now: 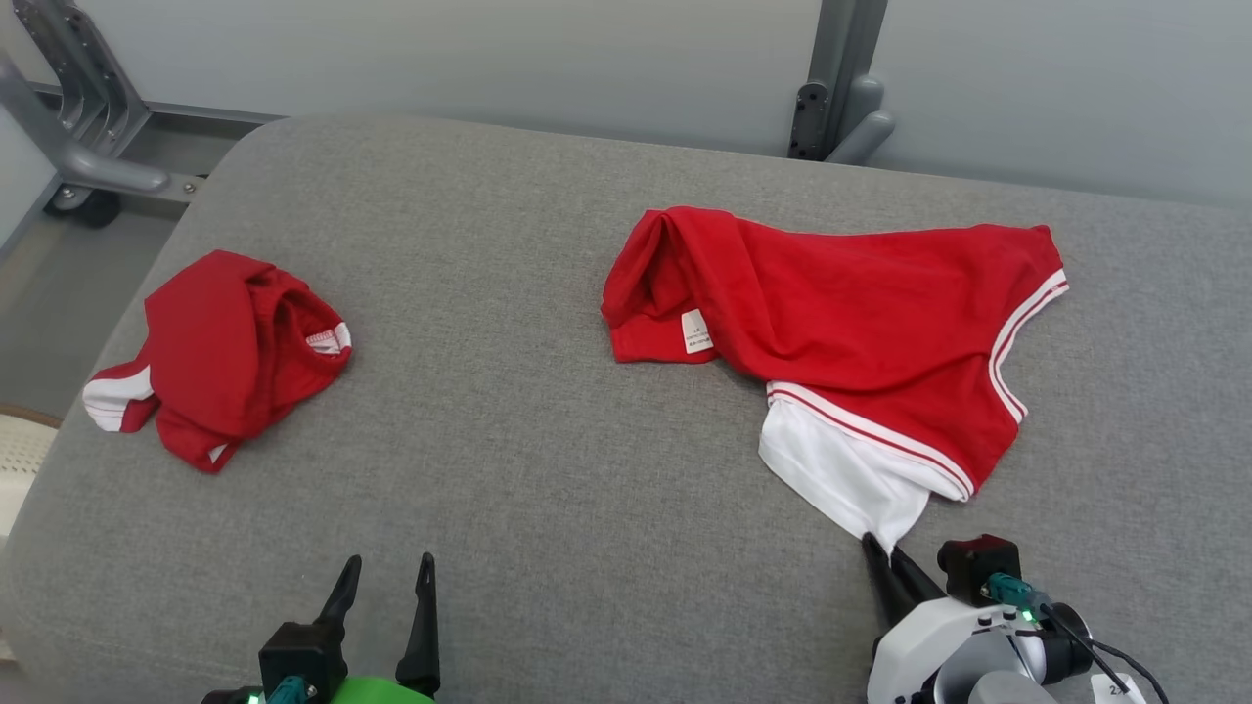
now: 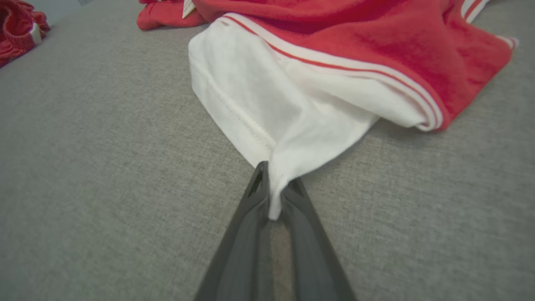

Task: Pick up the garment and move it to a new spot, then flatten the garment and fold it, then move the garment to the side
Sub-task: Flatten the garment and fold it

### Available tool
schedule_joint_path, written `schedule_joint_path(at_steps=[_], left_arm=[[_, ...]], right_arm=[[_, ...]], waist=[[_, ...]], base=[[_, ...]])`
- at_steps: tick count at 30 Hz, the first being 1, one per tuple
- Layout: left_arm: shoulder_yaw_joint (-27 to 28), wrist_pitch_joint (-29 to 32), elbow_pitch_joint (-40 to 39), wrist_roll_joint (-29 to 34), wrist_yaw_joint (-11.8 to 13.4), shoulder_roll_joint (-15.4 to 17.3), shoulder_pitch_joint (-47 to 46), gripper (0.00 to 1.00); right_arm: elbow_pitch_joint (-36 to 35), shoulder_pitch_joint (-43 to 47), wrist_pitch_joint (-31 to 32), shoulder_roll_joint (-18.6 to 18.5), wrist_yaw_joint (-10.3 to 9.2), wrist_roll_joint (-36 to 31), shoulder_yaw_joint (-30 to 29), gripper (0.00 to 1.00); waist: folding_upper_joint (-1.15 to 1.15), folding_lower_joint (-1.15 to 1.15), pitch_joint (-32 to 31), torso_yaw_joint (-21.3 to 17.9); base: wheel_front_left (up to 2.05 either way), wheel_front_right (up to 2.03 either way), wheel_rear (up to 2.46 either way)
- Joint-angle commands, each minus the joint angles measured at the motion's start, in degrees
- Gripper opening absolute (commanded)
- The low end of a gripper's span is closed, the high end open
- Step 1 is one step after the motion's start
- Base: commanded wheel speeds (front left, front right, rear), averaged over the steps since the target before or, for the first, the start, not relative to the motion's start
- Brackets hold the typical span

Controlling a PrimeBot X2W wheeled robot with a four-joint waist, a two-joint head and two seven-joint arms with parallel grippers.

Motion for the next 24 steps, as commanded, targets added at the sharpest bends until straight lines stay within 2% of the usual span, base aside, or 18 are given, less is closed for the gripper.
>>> schedule_joint_path(at_steps=[1, 5, 9, 15, 20, 24], left_arm=[[-0.01, -0.03, -0.21, -0.09, -0.03, 0.1, -0.91, 1.0], [-0.25, -0.03, -0.07, -0.73, 0.1, 0.11, -0.23, 1.0], [-0.19, -0.03, -0.04, -1.32, 0.32, 0.11, 0.62, 1.0], [-0.72, -0.04, 0.8, -2.55, 0.56, 0.12, 1.1, 1.0], [-2.16, -0.03, 1.18, -3.64, 1.05, 0.13, 0.69, 1.0], [-2.95, -0.04, 1.57, -3.96, 1.51, 0.12, 0.03, 1.0]], right_arm=[[0.59, 0.09, 0.12, -0.23, -0.06, -0.43, -0.1, 0.0], [-1.45, 2.01, 0.11, -1.0, -0.08, -1.18, -1.62, 0.0], [-5.05, 4.51, 0.09, -2.93, -0.07, -0.6, -0.22, 0.0], [-9.24, 9.32, 0.05, -8.36, -0.07, 2.04, 2.58, 0.0], [-8.82, 11.69, 0.05, -12.8, -0.07, 3.27, 1.16, 0.0], [-8.33, 11.92, 0.05, -13.82, -0.07, 2.67, -2.26, 0.0]], waist=[[0.0, 0.0, -0.12, -0.9], [0.0, 0.0, -1.05, -3.58], [0.0, 0.0, -1.91, -7.58], [0.0, 0.0, -3.55, -14.27], [0.0, 0.0, -3.96, -18.29], [0.0, 0.0, -3.88, -19.72]], base=[[0.0, 0.0, 0.0], [0.0, 0.0, 0.0], [0.0, 0.0, 0.0], [0.0, 0.0, 0.0], [0.0, 0.0, 0.0], [0.0, 0.0, 0.0]])
